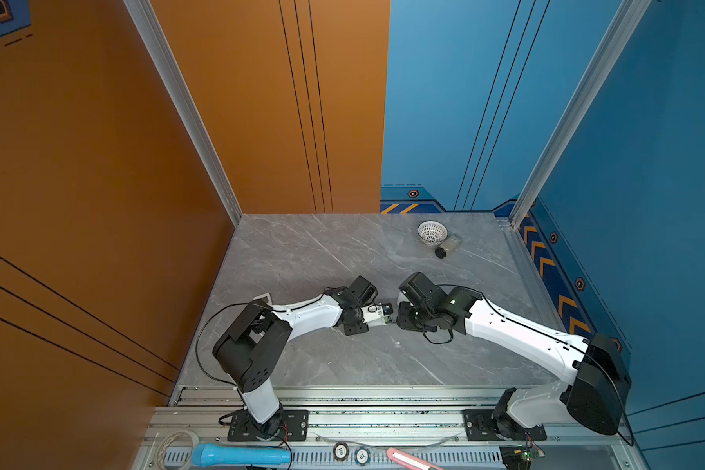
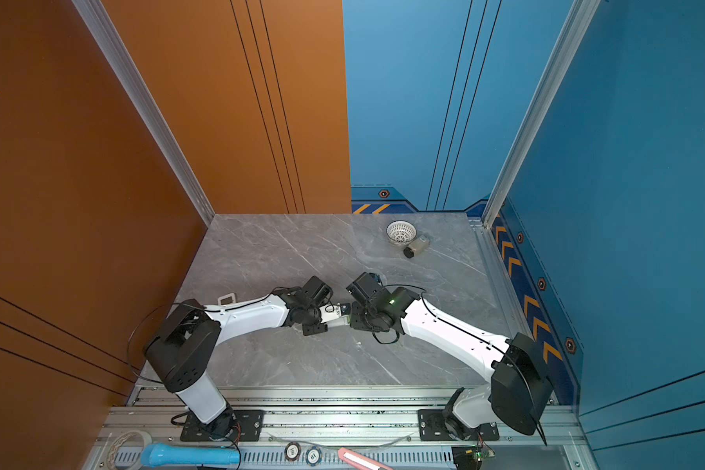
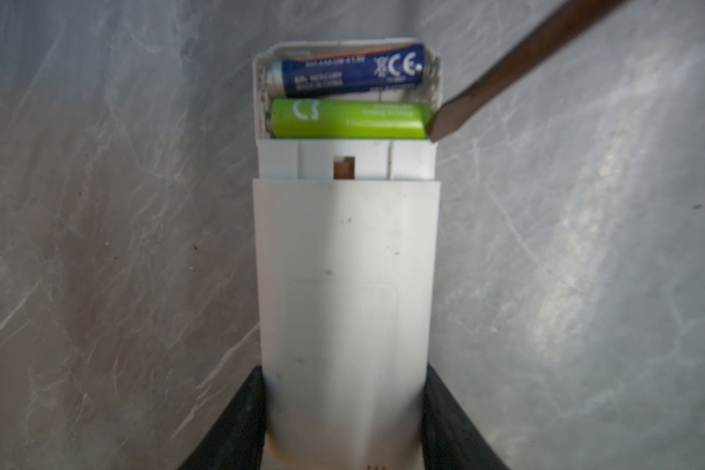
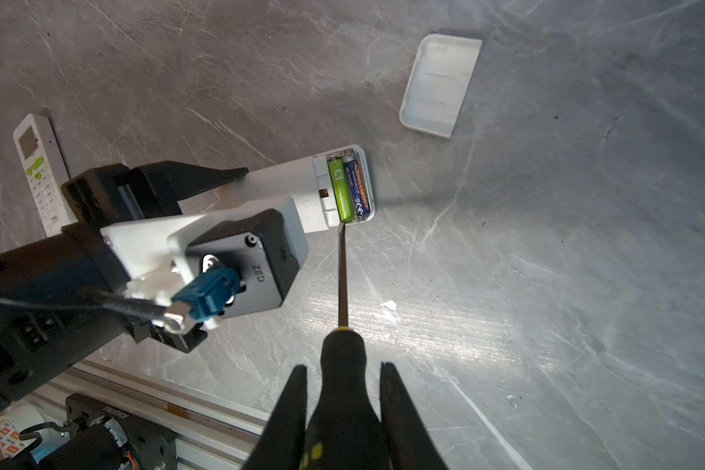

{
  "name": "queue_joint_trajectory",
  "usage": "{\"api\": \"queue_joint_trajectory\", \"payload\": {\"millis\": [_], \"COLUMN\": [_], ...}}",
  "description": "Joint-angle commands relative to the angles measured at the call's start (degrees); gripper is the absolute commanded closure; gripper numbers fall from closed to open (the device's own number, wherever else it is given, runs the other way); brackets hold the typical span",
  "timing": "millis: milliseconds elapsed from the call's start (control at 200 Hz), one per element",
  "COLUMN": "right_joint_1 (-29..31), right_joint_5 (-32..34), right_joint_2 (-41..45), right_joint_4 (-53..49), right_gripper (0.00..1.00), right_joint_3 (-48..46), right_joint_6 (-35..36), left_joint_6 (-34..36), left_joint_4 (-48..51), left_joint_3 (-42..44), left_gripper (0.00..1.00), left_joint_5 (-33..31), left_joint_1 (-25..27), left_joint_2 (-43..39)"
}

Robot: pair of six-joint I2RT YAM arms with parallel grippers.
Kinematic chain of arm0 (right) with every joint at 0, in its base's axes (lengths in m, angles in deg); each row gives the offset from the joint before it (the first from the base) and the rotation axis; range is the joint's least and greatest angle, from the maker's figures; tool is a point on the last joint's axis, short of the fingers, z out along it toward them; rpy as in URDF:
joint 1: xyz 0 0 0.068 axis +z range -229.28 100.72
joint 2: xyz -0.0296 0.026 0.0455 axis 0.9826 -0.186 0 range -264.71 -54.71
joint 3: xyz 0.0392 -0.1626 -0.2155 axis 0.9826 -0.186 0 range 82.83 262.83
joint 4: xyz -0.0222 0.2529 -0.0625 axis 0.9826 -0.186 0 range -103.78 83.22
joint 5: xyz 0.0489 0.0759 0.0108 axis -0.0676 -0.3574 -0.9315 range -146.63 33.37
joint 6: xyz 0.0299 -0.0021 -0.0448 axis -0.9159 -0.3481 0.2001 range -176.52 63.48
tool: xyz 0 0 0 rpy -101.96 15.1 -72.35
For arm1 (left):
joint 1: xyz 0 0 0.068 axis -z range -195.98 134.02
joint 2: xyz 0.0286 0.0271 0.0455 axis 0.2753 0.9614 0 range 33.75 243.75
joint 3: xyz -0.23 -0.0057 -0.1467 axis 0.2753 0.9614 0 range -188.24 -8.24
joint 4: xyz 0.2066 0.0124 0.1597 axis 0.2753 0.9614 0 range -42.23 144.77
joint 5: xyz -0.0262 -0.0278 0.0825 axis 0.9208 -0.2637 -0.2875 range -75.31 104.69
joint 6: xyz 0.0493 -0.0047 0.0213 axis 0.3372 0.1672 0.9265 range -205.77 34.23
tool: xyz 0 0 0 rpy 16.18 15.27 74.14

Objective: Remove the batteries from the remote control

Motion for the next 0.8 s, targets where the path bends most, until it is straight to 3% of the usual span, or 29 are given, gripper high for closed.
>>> {"api": "queue_joint_trajectory", "payload": {"millis": [0,400,796], "right_joint_1": [0.19,0.37,0.20], "right_joint_5": [3.57,5.31,2.27], "right_joint_2": [-1.54,-2.09,-0.93], "right_joint_4": [-5.38,-7.91,0.25], "right_gripper": [1.00,1.00,1.00], "right_joint_3": [1.37,2.40,0.12], "right_joint_6": [-1.34,-2.78,-2.52], "left_joint_6": [-0.84,-1.74,-2.49], "left_joint_4": [3.75,3.74,3.74], "left_joint_3": [-0.20,-0.23,-0.11], "left_gripper": [0.92,0.94,0.94], "left_joint_5": [-2.07,-3.59,-2.90], "left_joint_1": [0.80,1.77,2.54], "left_joint_2": [2.38,2.38,1.94]}}
